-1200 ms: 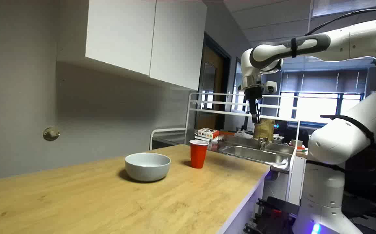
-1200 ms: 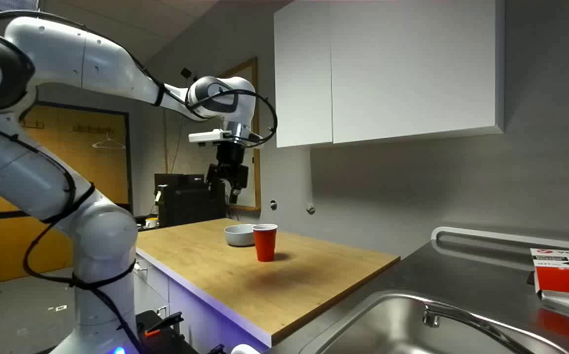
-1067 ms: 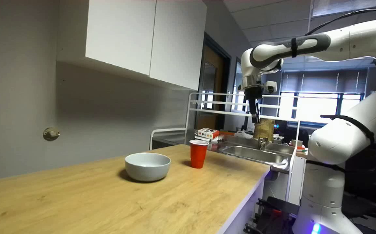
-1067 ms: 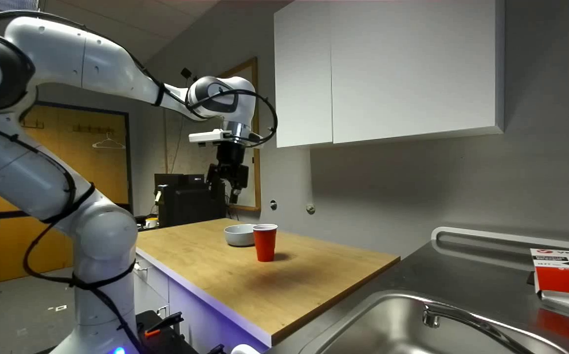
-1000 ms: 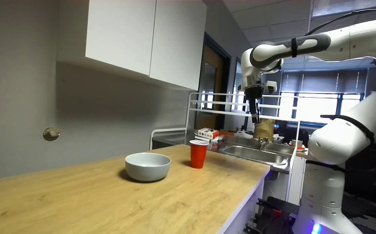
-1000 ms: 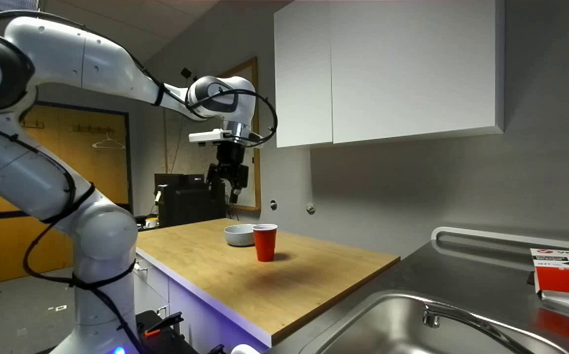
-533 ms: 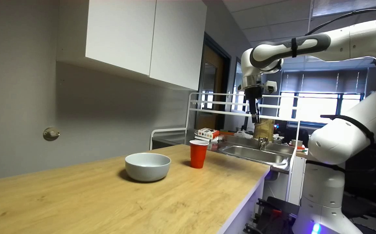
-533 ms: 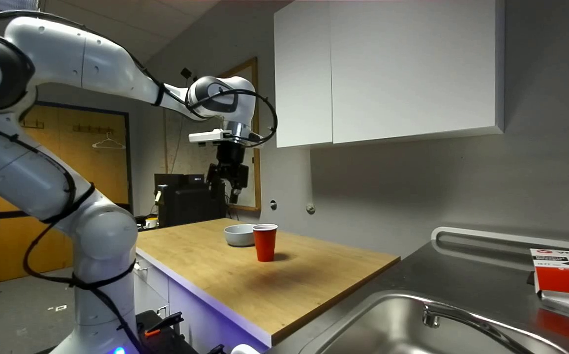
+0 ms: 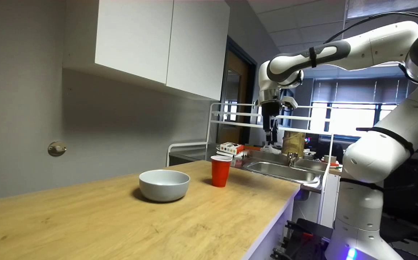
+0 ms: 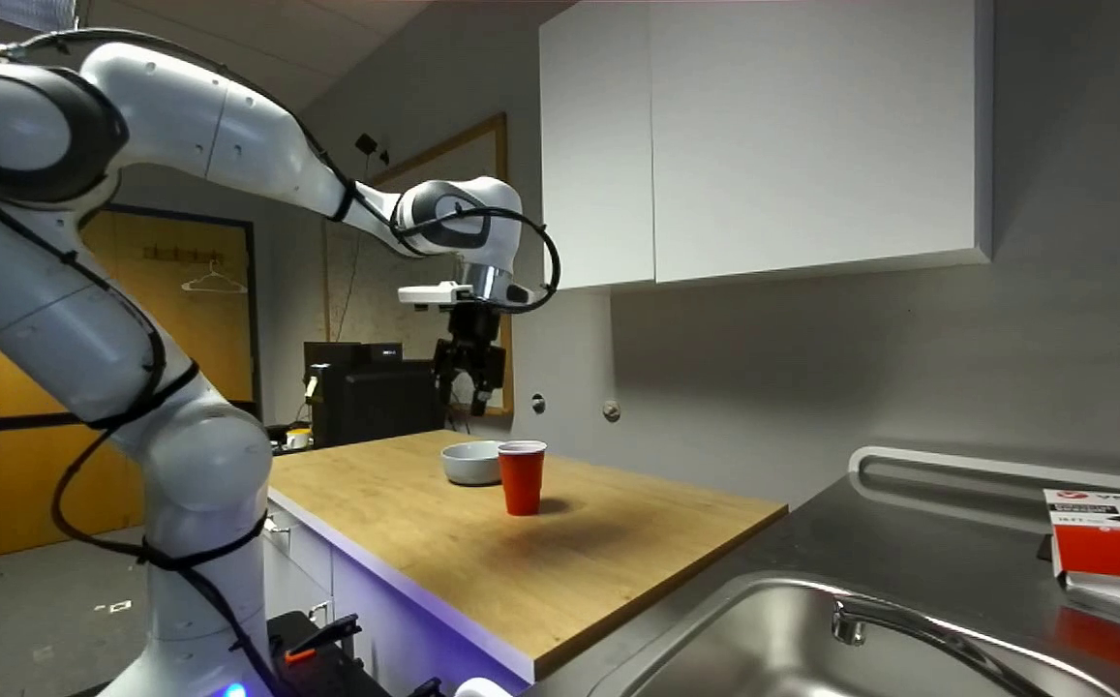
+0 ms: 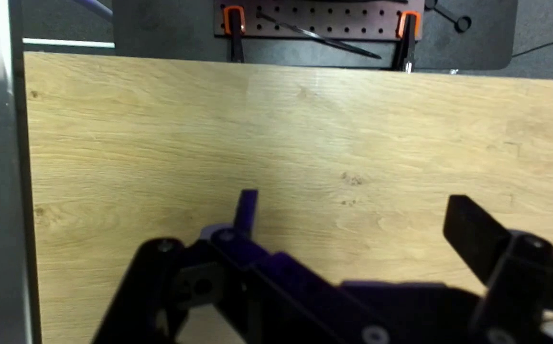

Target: Pick up the cup from the table and pour its contents in the bowl.

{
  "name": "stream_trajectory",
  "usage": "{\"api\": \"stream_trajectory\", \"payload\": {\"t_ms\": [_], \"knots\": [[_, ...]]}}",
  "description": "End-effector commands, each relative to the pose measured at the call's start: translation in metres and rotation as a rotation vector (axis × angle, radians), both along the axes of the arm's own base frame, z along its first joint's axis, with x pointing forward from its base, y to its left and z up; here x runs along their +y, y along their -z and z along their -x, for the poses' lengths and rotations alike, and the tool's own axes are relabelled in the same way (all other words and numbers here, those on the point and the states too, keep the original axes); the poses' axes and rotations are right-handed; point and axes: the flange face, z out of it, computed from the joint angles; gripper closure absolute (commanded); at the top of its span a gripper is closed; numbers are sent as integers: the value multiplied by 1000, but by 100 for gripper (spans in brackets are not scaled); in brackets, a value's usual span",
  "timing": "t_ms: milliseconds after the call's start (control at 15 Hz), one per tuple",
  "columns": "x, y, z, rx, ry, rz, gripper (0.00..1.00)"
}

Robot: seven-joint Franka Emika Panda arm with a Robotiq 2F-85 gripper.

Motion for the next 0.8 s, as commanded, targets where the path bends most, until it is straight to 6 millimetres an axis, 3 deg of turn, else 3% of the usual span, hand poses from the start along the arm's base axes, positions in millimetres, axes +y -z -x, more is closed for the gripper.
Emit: {"api": "stream_trajectory", "payload": {"t_ms": [0,467,733], "knots": [[10,9,-44,-21,104,-21,0],[28,33,-113,-50,294,-30,0],[48,56,-145,-31,343,34,0]]}}
